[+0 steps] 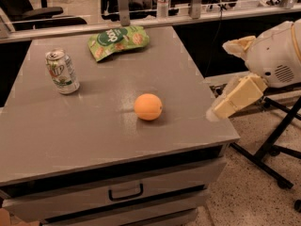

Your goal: Pick orange

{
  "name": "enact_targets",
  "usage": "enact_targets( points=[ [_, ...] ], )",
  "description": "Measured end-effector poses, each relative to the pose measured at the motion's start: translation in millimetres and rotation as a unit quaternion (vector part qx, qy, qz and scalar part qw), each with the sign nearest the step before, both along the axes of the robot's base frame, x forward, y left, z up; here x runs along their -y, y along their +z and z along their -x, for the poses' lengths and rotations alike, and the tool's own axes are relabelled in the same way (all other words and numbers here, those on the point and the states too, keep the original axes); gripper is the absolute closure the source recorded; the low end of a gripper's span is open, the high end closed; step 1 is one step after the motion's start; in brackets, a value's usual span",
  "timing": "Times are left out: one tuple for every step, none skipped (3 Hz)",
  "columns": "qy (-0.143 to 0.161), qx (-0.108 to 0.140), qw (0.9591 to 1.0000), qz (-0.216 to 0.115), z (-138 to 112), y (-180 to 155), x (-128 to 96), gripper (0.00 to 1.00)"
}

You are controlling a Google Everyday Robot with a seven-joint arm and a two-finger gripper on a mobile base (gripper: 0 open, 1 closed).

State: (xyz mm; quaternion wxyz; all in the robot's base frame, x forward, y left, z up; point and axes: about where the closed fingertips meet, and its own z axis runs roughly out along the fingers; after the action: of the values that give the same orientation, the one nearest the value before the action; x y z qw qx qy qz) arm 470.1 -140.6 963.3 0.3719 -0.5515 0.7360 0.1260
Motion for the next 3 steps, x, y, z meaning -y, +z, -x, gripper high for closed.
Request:
enact_targets(
  points=[
    [0.007, -0.003, 0.9996, -0.026, -2.0, -14.6, -15.1, 0.0],
    [0.035, -0.015, 0.9973, -0.062, -4.2, -36.3, -45.9, 0.0],
    [0.062, -0.018, 0.9942, -0.087, -7.2, -54.5, -77.2, 0.0]
  ],
)
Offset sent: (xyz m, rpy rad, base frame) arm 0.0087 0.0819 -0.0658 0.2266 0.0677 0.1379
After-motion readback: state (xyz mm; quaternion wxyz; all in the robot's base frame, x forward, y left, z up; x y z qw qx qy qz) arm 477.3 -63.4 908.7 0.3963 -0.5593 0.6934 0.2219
